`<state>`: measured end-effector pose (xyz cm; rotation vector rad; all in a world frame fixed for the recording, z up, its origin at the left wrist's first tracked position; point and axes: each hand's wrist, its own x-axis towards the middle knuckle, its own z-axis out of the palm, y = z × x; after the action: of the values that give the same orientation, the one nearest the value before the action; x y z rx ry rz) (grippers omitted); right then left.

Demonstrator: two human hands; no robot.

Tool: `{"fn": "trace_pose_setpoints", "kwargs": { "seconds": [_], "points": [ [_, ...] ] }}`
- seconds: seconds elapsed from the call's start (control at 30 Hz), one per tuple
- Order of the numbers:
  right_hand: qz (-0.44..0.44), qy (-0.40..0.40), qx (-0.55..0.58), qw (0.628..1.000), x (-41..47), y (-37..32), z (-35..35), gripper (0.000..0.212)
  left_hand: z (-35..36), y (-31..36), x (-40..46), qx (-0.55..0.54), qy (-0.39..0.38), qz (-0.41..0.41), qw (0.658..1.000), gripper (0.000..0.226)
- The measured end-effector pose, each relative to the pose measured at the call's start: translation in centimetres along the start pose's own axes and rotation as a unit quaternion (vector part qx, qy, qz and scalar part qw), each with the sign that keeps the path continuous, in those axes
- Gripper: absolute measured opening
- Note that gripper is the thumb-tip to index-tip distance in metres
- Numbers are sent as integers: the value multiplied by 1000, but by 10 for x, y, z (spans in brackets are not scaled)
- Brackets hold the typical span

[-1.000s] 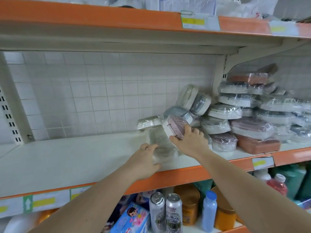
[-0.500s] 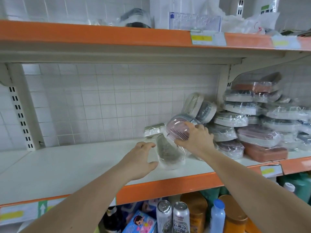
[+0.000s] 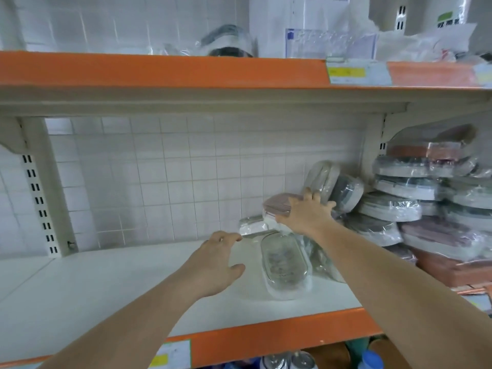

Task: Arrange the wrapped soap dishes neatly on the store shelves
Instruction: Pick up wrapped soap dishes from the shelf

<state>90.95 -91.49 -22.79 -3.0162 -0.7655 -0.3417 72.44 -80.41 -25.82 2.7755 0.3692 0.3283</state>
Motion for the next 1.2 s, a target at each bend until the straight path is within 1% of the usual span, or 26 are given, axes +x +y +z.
{"fn": "trace_pose_setpoints", "kwargs": {
  "seconds": [0.1,0.2,0.3,0.37,0.5,0.6,0.63,0.67,0.73,0.77,0.83,0.9,1.07,1.2],
  "points": [
    [-39,29,58,997,-13,6,-20,66,-18,10,0,18,21,24,999,56],
    [-134,32,144,980,-38,3,-57,56,-48,25,-3,36,64,53,996,56],
    [-217,67,140,964,-74,-5,-100,51,-82,41,-15,53,114,78,989,58],
    [-254,93,143,952,-96,-12,-125,47,-104,49,-28,72,148,95,982,57],
    [-321,101,158,928,-140,-23,-167,36,-148,60,-68,139,211,139,957,49],
    [-362,145,222,894,-169,-28,-203,22,-185,66,-103,181,269,167,931,38],
    [-369,160,243,883,-177,-30,-216,18,-198,67,-113,189,291,170,922,36],
    [-376,174,258,873,-181,-34,-228,16,-211,66,-122,193,314,171,914,40],
    [-387,203,269,859,-183,-43,-249,13,-235,59,-133,209,349,155,900,46],
    [-388,216,269,855,-181,-49,-258,12,-248,53,-136,217,359,139,897,44],
    [-386,229,264,854,-172,-65,-272,7,-273,35,-137,227,370,97,896,32],
    [-379,236,248,859,-161,-83,-281,6,-295,12,-136,231,371,52,898,30],
    [-367,250,175,879,-137,-146,-293,26,-344,-56,-127,238,357,-57,902,33],
    [-367,234,133,890,-115,-207,-304,31,-374,-115,-122,251,327,-124,903,38]
  ]
}}
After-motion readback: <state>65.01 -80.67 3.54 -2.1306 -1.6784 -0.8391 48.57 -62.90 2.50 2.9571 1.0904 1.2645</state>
